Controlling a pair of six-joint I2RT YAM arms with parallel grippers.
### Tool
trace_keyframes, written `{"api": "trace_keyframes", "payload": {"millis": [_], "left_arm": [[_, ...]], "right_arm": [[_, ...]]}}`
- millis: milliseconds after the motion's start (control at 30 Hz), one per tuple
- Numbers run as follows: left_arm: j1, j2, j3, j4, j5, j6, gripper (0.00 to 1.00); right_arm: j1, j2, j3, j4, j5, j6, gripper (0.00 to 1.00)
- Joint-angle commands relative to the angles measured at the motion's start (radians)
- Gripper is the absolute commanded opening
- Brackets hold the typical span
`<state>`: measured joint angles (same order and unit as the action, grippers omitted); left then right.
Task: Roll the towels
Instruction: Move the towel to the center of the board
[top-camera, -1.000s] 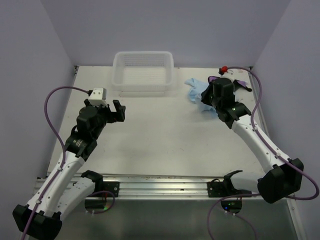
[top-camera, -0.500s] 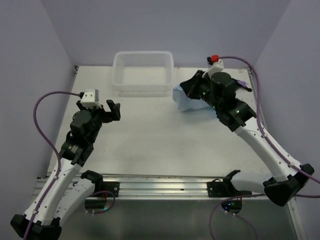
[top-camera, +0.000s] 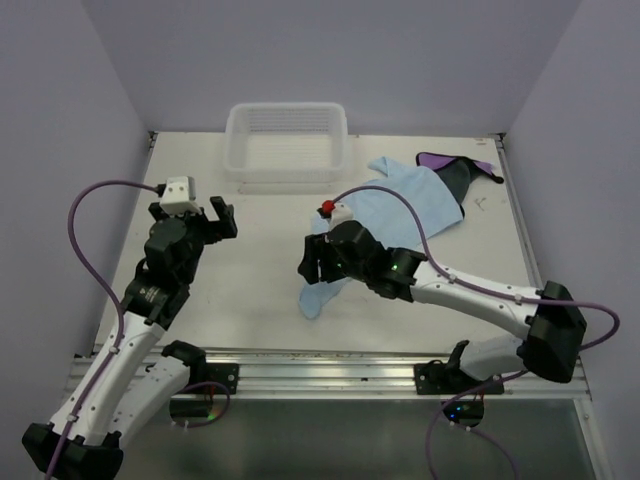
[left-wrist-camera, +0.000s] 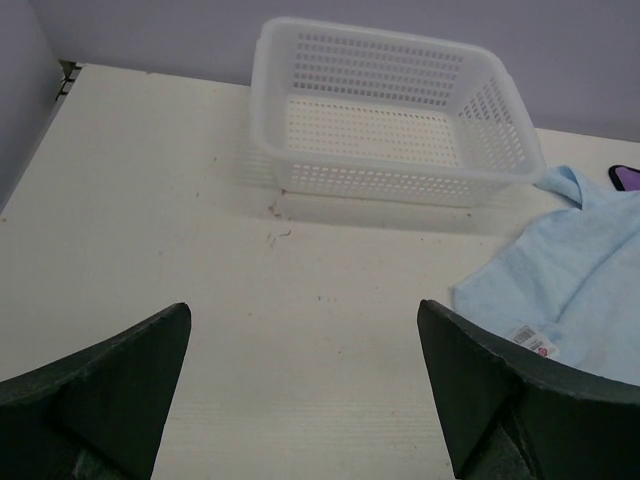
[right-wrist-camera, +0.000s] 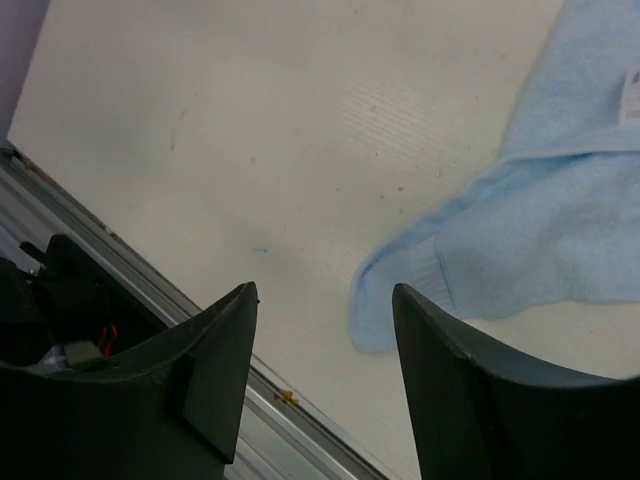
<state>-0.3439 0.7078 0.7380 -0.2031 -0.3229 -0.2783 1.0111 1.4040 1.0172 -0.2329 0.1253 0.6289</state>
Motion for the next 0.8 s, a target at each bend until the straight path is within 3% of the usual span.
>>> {"api": "trace_keyframes", "payload": {"millis": [0, 200, 467, 600, 767], "left_arm": [[-0.003, 0.010, 0.001, 0.021, -0.016, -0.007, 1.00], [-0.003, 0.048, 0.001, 0.039, 0.116, 0.005, 1.00], [-0.076, 0.175, 0.000, 0.099, 0.554, 0.013, 0.93], [-0.254, 0.261, 0.053, 0.028, 0.484, 0.091, 0.91], [-0.508, 0.384, 0.078, -0.051, 0.328, 0.148, 0.91]], "right_arm": [[-0.006, -0.166, 0.020, 0.008, 0.118, -0.049, 0.62], [-0.006, -0.374, -0.051, -0.117, 0.331, -0.046, 0.65], [-0.046, -0.635, -0.238, -0.367, 0.649, 0.174, 0.57], [-0.089, -0.717, -0.334, -0.408, 0.692, 0.258, 0.56], [-0.193, -0.732, -0.413, -0.381, 0.591, 0.278, 0.55]]}}
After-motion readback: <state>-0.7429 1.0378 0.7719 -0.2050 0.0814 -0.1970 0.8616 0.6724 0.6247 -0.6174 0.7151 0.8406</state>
